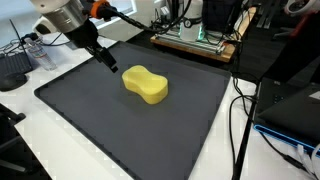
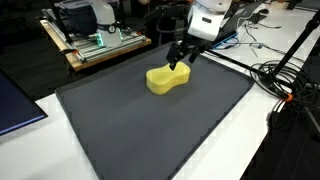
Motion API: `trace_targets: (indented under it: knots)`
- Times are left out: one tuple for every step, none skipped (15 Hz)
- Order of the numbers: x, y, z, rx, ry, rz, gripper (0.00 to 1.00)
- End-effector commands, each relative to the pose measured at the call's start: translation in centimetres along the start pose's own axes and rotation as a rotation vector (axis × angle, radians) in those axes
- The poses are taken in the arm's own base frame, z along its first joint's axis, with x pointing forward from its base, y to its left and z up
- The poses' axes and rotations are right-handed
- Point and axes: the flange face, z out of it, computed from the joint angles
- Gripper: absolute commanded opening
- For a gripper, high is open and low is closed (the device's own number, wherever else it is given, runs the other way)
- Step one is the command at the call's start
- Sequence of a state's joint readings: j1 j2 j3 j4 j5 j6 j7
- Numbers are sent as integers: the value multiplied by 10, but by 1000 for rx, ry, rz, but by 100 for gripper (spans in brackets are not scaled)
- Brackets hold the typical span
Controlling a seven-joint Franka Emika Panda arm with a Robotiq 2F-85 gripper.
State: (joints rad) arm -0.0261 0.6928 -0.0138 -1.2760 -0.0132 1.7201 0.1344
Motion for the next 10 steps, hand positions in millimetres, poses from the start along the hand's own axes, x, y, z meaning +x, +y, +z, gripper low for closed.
trace_targets:
  knots:
    - [-17,18,10,64,-6,57,100]
    - [-23,22,14,72,-10,73,100]
    - [-30,26,18,86,-12,95,100]
    - [-38,29,22,89,-6,119,100]
    - [-46,31,25,93,-2,139,100]
    - [-54,33,28,93,3,162,100]
    - [-62,34,30,104,8,179,100]
    - [-71,35,33,102,12,196,100]
    - [-81,35,36,109,15,209,100]
    - [-91,36,38,115,15,229,100]
